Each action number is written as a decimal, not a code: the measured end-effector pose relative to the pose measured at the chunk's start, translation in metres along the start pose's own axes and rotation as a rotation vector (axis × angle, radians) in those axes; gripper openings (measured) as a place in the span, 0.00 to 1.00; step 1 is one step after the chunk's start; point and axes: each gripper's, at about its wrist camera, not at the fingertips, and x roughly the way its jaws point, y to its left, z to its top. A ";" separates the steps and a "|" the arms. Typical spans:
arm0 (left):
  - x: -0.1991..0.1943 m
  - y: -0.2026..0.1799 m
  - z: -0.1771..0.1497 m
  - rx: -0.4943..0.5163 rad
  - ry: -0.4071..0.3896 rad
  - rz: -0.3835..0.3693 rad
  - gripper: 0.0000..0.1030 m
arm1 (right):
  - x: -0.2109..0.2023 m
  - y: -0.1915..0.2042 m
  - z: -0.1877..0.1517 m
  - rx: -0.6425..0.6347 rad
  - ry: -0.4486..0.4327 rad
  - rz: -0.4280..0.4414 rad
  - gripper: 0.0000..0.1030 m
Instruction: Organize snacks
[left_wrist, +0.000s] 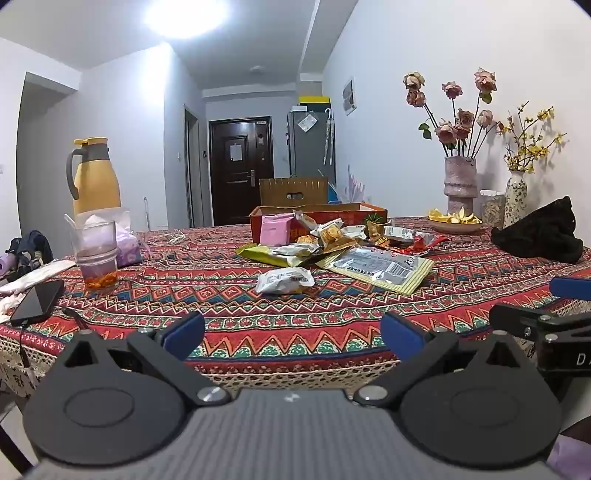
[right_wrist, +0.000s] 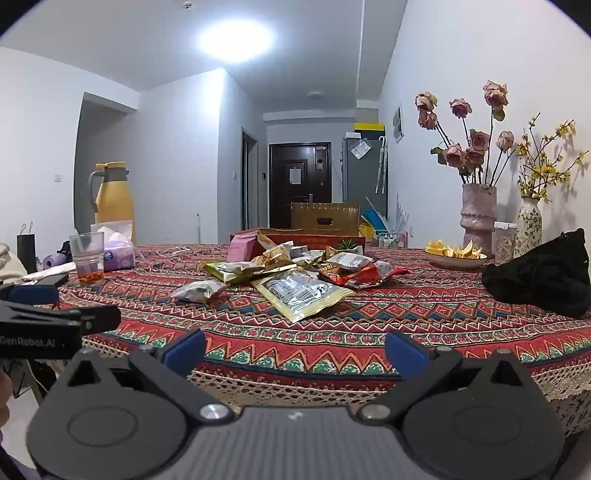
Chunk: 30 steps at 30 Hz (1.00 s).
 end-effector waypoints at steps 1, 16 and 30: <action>0.000 0.000 0.000 0.002 -0.001 -0.002 1.00 | -0.002 0.000 -0.002 0.011 -0.045 0.004 1.00; 0.000 0.000 0.000 0.002 0.000 -0.016 1.00 | 0.000 0.003 -0.002 0.000 0.003 0.001 1.00; 0.000 0.001 0.000 0.004 -0.001 -0.011 1.00 | 0.002 0.003 -0.002 0.007 0.009 0.009 1.00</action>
